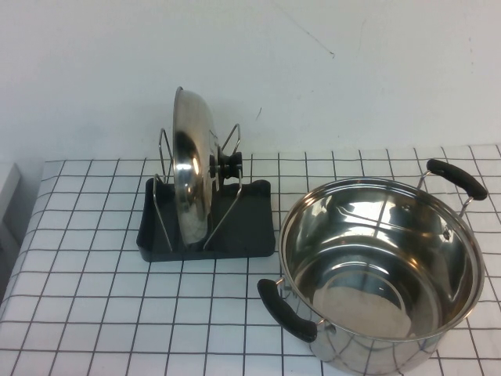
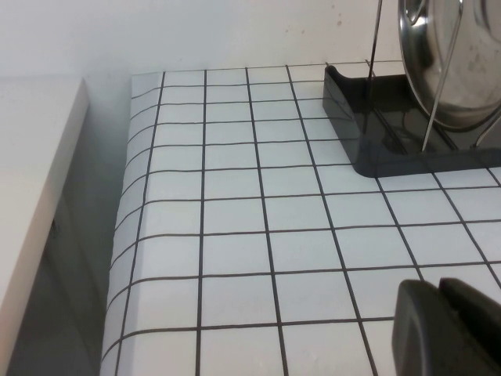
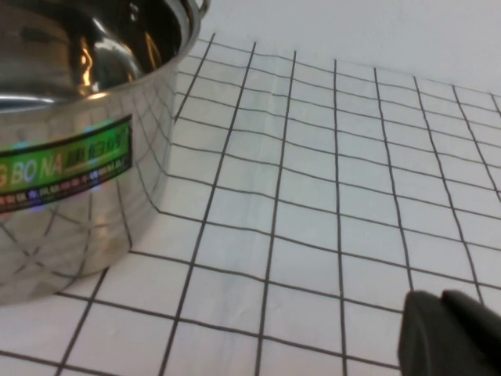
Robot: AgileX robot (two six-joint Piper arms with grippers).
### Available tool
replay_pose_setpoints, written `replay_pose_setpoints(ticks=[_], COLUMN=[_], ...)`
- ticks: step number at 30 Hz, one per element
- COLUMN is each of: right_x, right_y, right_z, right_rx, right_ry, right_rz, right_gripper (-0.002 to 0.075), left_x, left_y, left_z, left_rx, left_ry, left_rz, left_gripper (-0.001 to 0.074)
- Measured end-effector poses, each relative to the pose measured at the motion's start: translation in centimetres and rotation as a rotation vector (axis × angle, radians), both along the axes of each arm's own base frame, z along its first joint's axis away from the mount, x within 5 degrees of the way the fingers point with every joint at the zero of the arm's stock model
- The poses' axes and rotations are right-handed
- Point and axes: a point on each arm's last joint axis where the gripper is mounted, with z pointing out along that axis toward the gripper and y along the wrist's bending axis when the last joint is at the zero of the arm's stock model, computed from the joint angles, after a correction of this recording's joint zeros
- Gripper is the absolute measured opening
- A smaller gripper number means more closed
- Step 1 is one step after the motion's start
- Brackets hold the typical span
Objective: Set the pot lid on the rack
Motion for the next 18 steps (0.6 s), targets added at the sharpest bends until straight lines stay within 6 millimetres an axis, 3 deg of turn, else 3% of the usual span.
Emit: replay_pose_setpoints(ticks=[7, 18], right_x=[0.00, -0.01], right_y=[0.03, -0.30], right_z=[0.00, 0.00], right_rx=[0.093, 0.100], right_ry=[0.001, -0.002], right_rz=[-0.027, -0.094], right_gripper=[-0.0001, -0.0001], left_x=[0.00, 0.00], left_y=[0.00, 0.00], left_z=[0.00, 0.00], left_rx=[0.000, -0.015], left_ry=[0.000, 0.003], left_rz=[0.000, 0.005], left_gripper=[-0.0002, -0.0002])
